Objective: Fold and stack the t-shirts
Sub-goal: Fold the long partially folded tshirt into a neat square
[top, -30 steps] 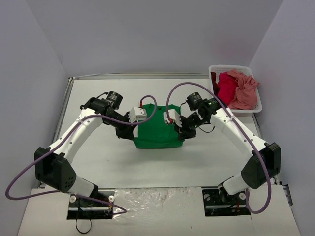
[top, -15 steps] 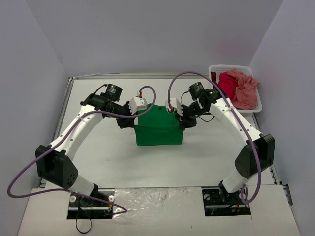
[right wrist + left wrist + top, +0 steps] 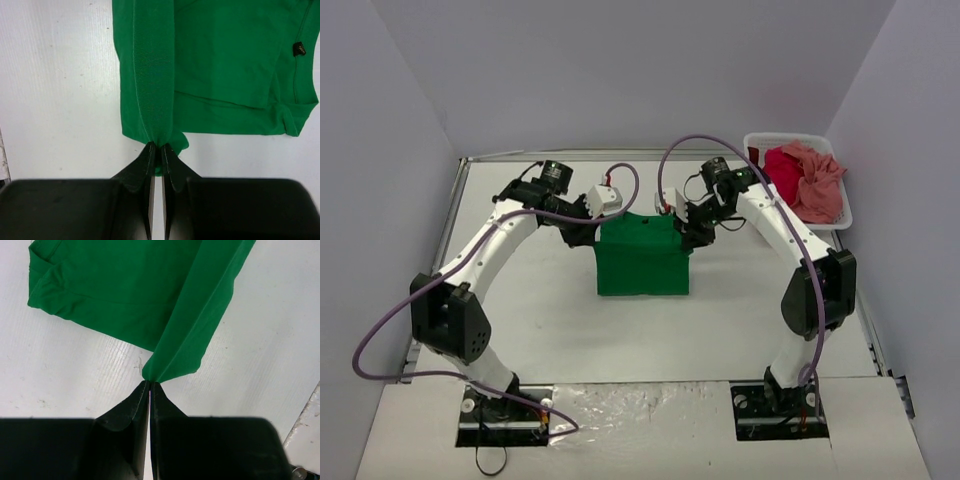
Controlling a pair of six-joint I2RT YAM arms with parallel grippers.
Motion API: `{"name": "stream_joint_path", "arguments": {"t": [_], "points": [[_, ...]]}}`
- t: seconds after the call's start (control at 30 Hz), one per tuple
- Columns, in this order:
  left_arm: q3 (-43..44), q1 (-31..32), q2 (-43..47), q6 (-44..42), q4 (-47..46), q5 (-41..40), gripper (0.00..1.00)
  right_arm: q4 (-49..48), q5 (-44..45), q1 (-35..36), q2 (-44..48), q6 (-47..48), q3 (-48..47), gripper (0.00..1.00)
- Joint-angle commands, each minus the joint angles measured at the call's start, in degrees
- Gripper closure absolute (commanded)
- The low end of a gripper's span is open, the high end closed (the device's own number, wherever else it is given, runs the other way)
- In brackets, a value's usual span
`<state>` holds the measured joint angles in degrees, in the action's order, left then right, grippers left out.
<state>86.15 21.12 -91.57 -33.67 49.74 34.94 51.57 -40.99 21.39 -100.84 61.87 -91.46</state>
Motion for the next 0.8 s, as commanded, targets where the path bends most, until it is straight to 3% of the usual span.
{"name": "stream_joint_path", "arguments": {"t": [0.0,0.47,0.77], "points": [[3.9,-1.3,-2.4,-0.8,-0.3,-1.2,0.98,2.8,-0.1,-1.3,-2.3,2.0,-3.5,1.0],[14.1,-4.3,-15.6,-3.2,-0.3,1.0,0.98,2.8,-0.7,-4.9,-15.6,4.6,-13.6,1.0],[25.2,-6.3,-26.6,-4.3,1.6,2.7,0.98,2.8,-1.4,-7.0,-25.5,4.5,-24.4,1.0]]}}
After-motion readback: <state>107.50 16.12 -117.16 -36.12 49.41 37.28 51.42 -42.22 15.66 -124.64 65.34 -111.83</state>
